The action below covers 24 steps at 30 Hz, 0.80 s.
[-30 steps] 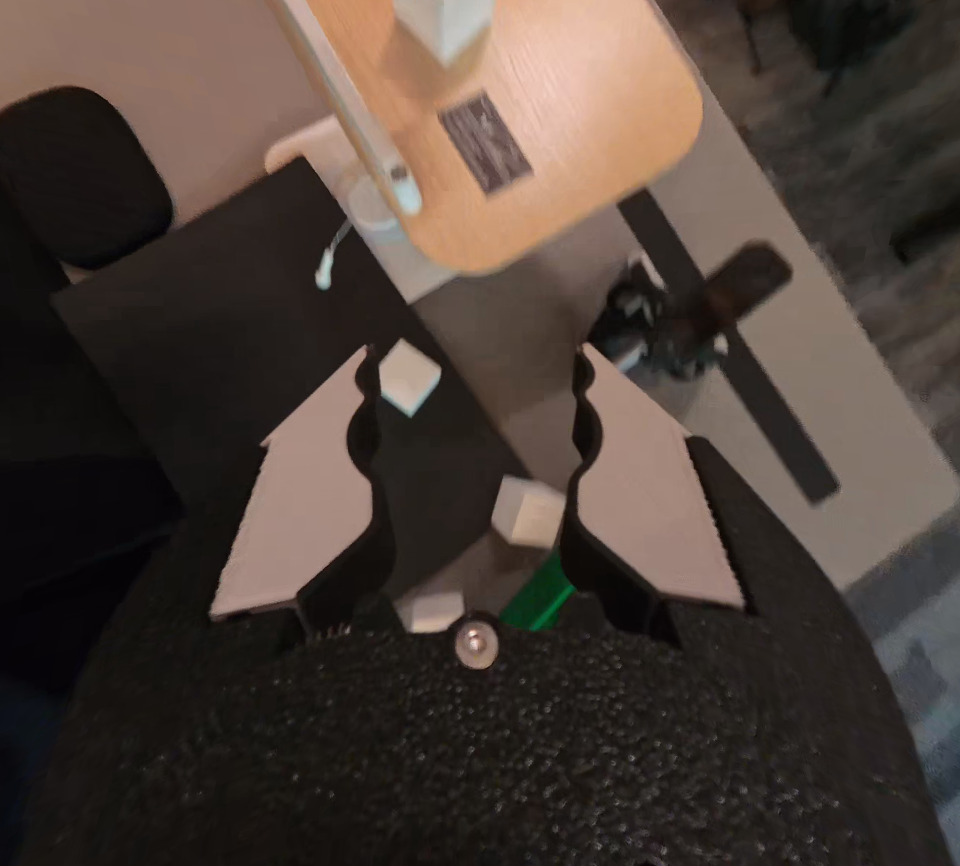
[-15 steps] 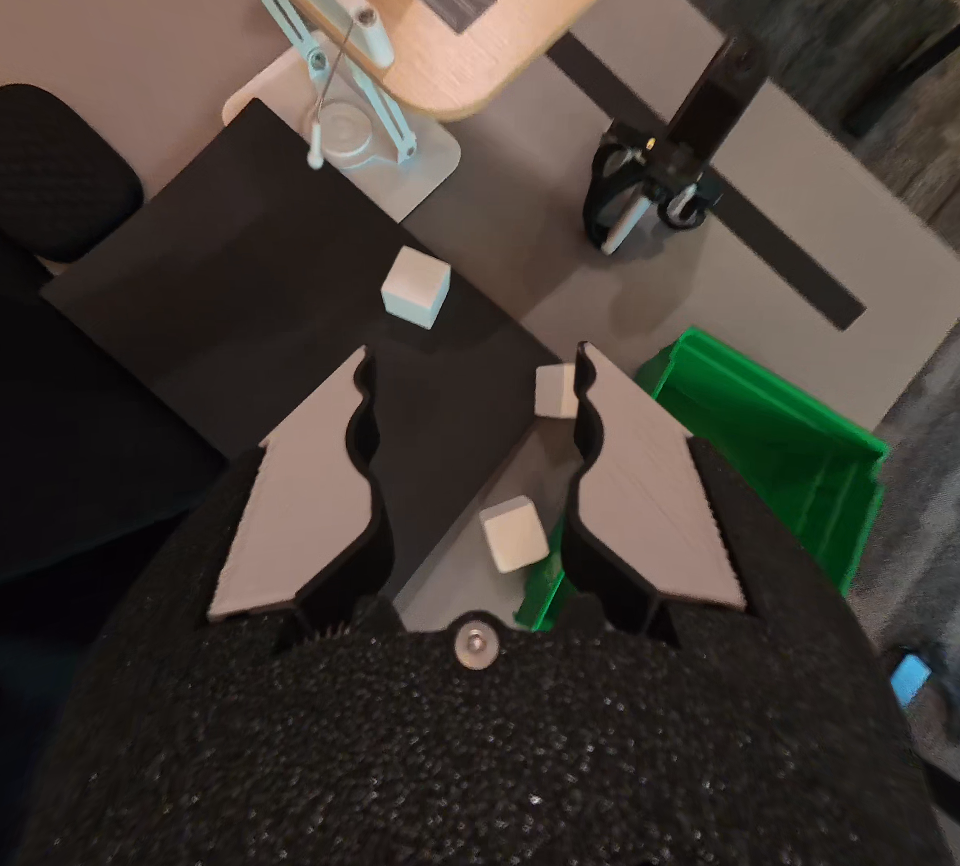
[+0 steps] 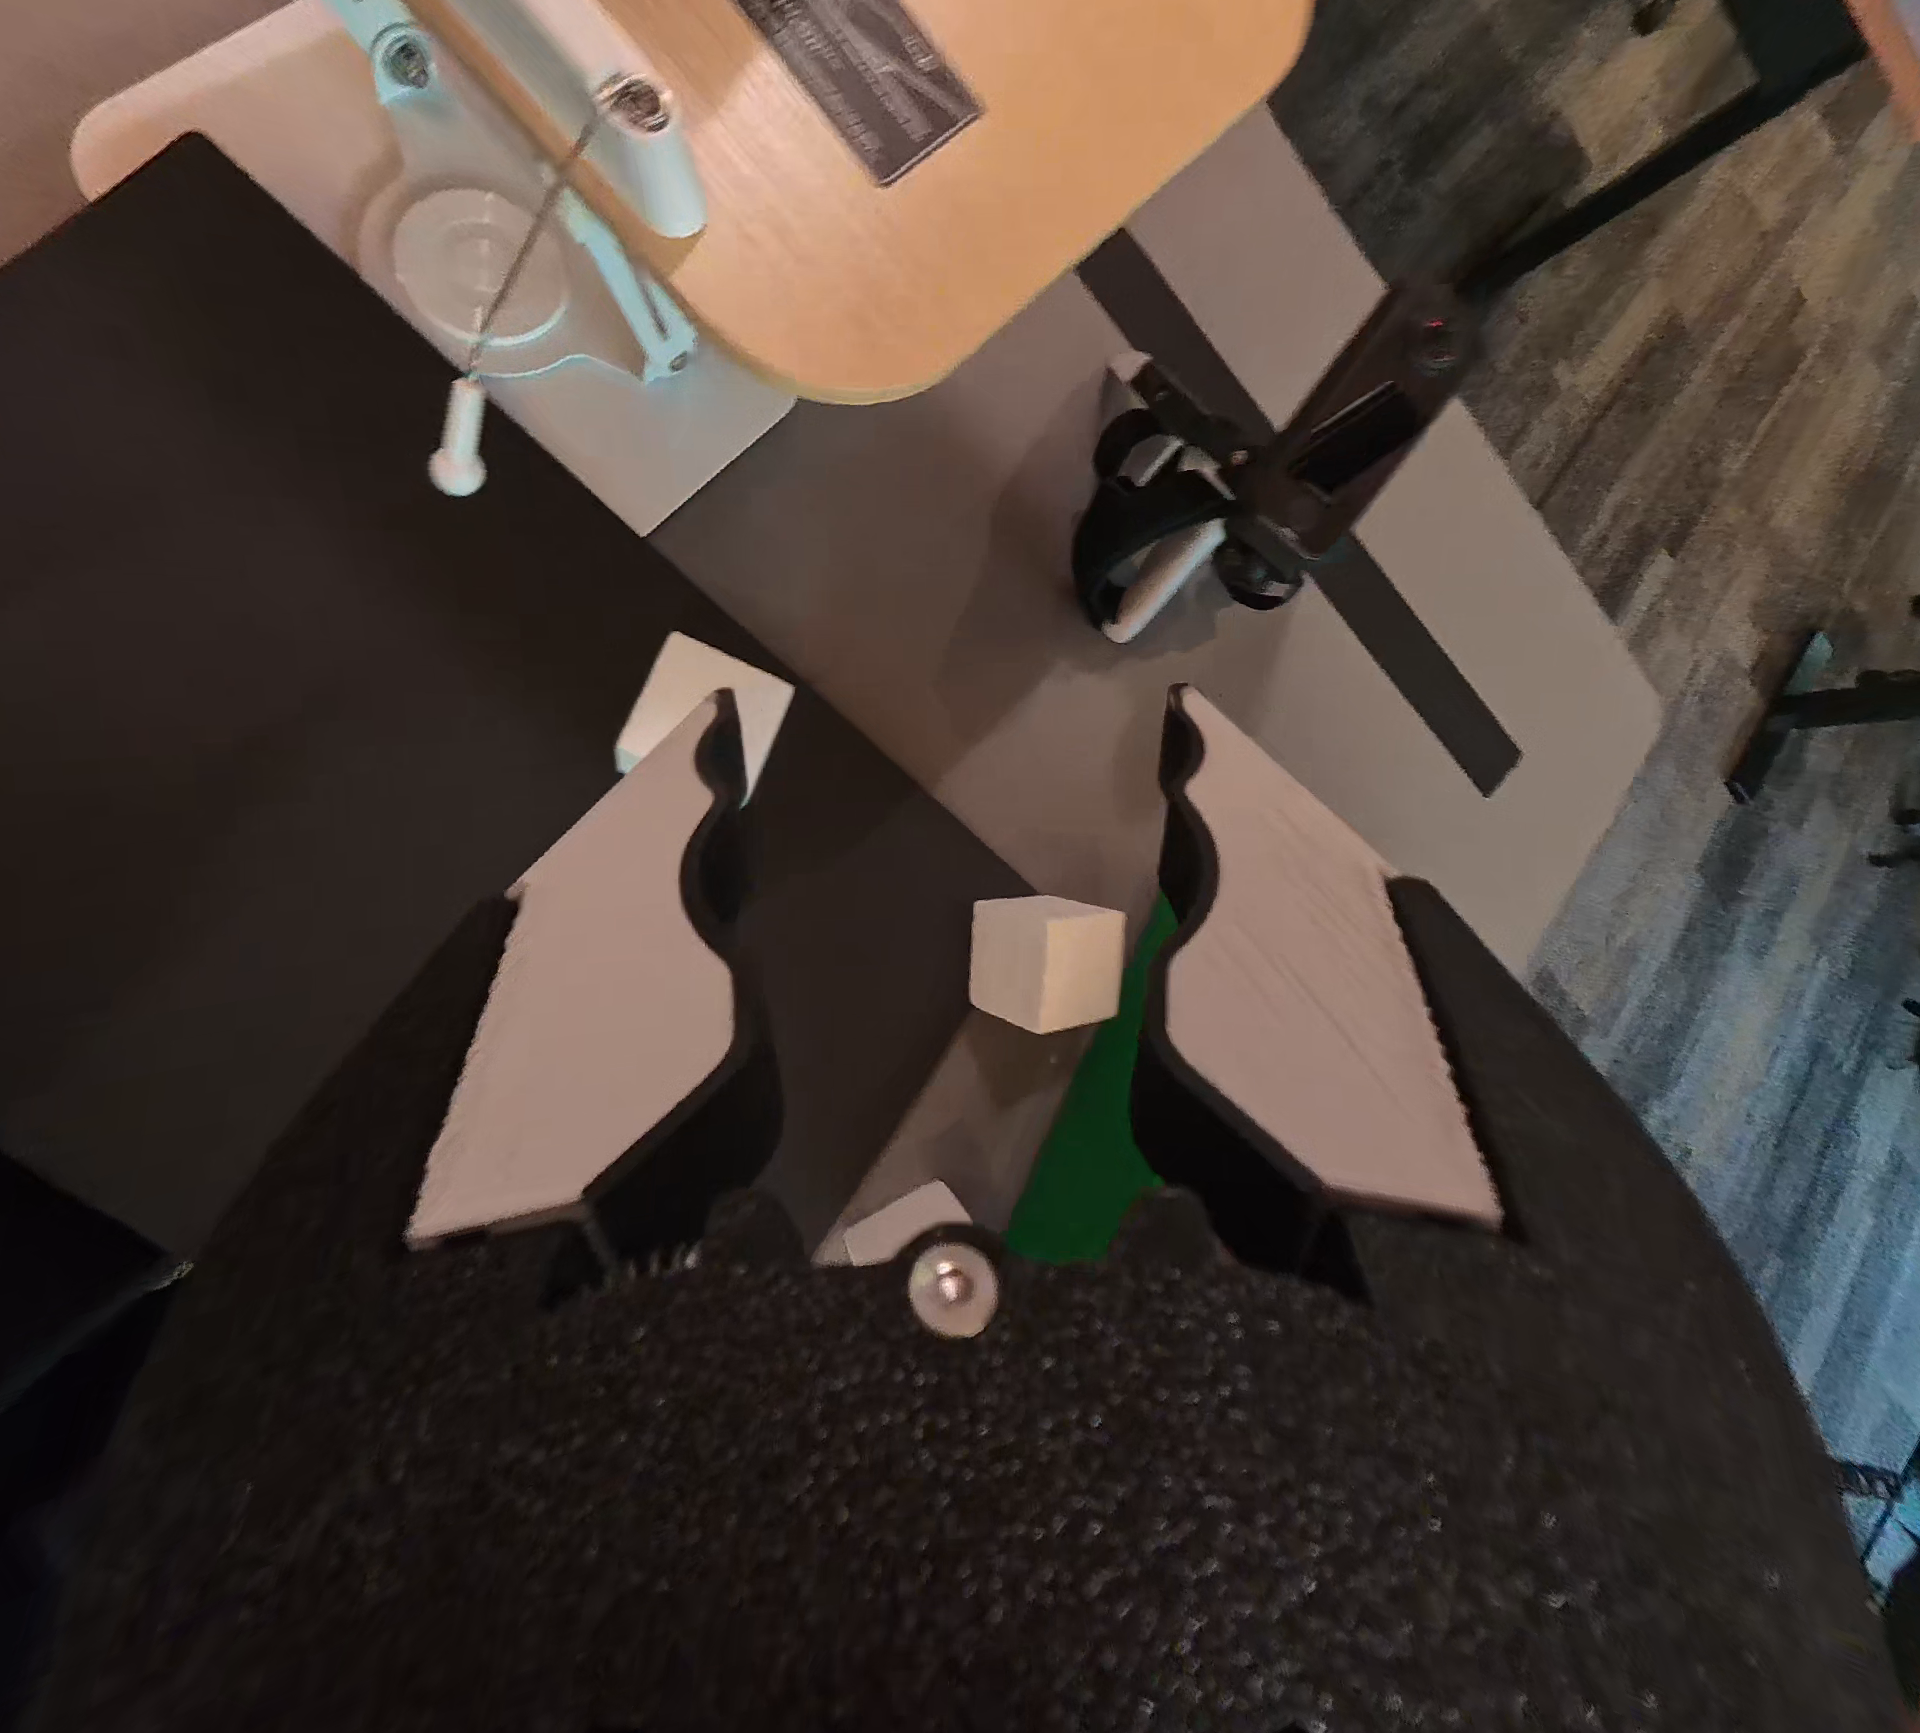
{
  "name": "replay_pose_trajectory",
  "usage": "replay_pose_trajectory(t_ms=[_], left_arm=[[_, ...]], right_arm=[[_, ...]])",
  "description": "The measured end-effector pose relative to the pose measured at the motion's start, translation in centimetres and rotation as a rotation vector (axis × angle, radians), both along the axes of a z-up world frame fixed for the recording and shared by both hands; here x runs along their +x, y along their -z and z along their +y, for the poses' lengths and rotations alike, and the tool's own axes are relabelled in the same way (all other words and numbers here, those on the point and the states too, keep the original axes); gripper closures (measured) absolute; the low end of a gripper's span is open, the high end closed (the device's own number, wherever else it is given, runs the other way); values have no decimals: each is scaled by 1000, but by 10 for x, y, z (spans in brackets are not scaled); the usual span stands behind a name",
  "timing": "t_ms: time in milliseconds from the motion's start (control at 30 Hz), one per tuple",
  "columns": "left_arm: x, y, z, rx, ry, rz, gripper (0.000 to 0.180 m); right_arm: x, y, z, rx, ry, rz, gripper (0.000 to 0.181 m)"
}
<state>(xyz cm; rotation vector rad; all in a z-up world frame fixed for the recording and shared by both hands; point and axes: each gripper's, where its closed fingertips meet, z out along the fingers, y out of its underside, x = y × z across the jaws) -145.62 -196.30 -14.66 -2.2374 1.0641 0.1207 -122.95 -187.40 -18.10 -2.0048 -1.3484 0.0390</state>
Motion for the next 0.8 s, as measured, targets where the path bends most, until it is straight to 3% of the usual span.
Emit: replay_pose_trajectory(t_ms=[300,500,700,800], left_arm=[[102,96,-107,-241,-55,-255,91],[122,131,-132,-283,-270,-235,91],[111,155,-152,-337,-490,-184,92],[108,151,-149,-296,-548,-164,94]], right_arm=[[-19,95,-52,-235,-383,-30,100],[-13,153,-46,-284,-629,-135,98],[-22,175,-44,-270,-833,-188,96],[-25,182,-37,-234,-903,-223,84]])
